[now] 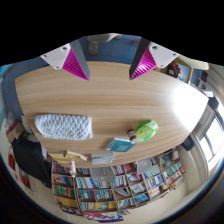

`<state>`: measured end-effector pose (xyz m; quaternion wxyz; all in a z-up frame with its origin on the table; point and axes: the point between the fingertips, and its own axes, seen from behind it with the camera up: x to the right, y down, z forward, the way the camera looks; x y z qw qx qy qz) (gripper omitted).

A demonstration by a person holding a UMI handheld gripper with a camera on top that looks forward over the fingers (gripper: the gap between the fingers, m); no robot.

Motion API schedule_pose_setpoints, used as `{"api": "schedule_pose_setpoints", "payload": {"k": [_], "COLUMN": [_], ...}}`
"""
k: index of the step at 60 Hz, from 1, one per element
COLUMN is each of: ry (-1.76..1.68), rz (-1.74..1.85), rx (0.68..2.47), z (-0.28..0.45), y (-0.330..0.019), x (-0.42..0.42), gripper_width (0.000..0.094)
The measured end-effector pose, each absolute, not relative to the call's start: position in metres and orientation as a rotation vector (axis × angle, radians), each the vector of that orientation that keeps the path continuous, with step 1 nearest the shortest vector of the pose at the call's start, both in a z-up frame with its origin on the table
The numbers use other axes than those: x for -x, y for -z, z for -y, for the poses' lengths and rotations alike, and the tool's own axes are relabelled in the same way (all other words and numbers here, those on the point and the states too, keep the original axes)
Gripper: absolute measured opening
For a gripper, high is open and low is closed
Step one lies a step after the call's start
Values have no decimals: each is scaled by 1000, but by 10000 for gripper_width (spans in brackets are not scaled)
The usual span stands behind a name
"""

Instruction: Fold towel

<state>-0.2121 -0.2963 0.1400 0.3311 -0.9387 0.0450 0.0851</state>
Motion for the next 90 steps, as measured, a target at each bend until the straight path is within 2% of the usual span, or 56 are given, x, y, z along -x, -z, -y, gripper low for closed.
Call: {"api": "schedule_pose_setpoints", "payload": {"k": [7, 17, 21, 33, 39, 42, 44, 47, 48, 52, 56, 59, 69, 72, 75, 83, 87, 90], "ry": [-216, -82, -38, 43, 56, 53, 85, 77, 86, 77, 69, 44, -257, -285, -281, -263, -206, -167], "rz": [-131, -123, -114, -42, 6, 36, 52, 33, 33, -12, -2, -10, -234, -286, -297, -363, -422, -473], "rx": [2448, 2366, 2326, 2352, 2357, 2405, 2470, 2414, 2420, 2411, 2410, 2413, 2436, 2416, 2365, 2236, 2227, 2250], "z": [272, 178, 137, 29, -5, -11, -6, -15, -13, -16, -20, -17, -19, -21, -24, -25, -15, -5], "y": [-142, -138, -123, -51, -25, -2, 19, 15, 17, 18, 22, 17, 6, -13, -50, -122, -129, -120], "x": [206, 160, 139, 103, 96, 94, 85, 81, 78, 73, 72, 71, 73, 61, 44, -20, -68, -104], "gripper_width": [831, 832, 830, 819, 769, 674, 533, 390, 289, 181, 118, 50, 23, 22, 23, 29, 33, 35]}}
